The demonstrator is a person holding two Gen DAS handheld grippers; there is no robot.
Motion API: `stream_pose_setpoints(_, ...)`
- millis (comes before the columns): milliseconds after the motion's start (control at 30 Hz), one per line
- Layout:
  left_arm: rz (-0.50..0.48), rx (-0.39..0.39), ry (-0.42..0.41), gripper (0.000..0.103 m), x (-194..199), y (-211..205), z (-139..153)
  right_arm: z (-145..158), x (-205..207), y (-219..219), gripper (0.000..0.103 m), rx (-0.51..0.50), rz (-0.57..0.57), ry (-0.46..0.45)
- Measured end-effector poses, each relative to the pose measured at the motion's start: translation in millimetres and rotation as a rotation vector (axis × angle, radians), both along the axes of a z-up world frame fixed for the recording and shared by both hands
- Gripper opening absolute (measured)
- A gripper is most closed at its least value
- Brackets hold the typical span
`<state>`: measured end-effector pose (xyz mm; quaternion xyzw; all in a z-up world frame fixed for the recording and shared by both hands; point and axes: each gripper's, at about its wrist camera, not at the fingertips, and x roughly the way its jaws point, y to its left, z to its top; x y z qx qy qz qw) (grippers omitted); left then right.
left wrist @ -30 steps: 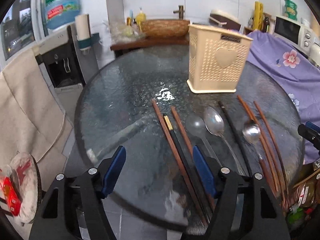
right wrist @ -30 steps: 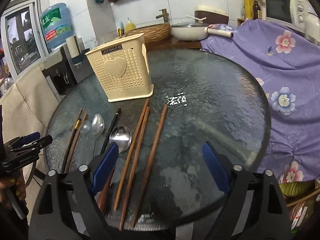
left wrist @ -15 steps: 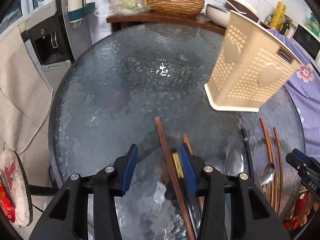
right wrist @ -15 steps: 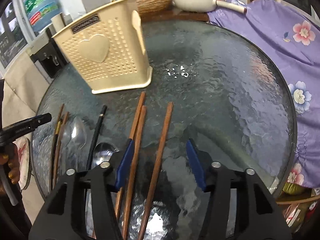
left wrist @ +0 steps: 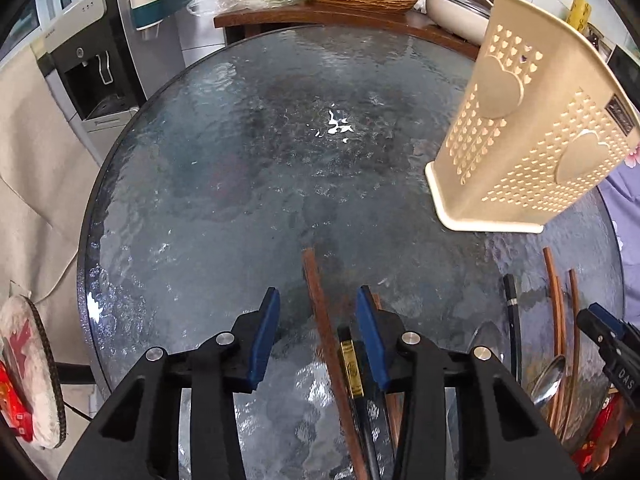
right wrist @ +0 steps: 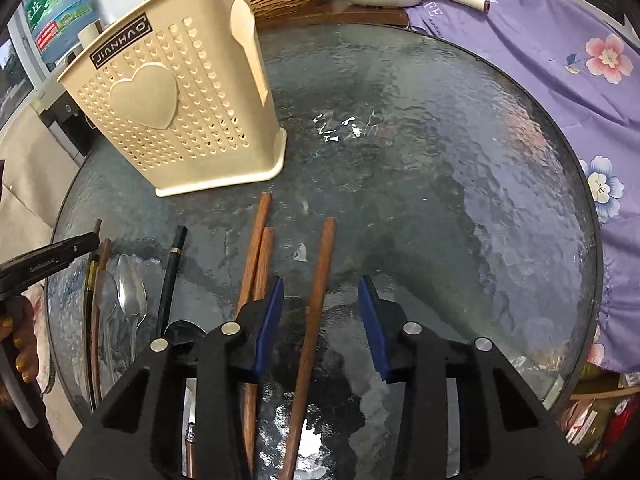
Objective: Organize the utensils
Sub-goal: 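Lower the right tool onto a wooden chopstick and close its fingers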
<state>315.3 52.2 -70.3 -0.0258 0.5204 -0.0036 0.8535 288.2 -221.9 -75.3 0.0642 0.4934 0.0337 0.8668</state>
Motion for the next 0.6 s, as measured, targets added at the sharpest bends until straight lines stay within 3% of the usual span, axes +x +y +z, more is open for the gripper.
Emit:
stream_pose_setpoints(200, 0.008, 0.018, 0.006, 0.039, 10.2, 1.1, -4.8, -3.5, 5.3, 8.8, 0.032, -0.023, -0.008, 0.014)
stream_pose_setpoints(367, 0.017, 0.046, -0.006, 0.029, 9.8, 0.5, -6.0, -3.9, 8.4, 11.5, 0.027, -0.028, -0.015, 0.02)
stream_pose_setpoints(600, -0.009, 0.102, -0.031, 0.017, -0.4, -15.1, -7.4, -4.2, 6.7, 23.7, 0.017, -0.116, -0.017, -0.003)
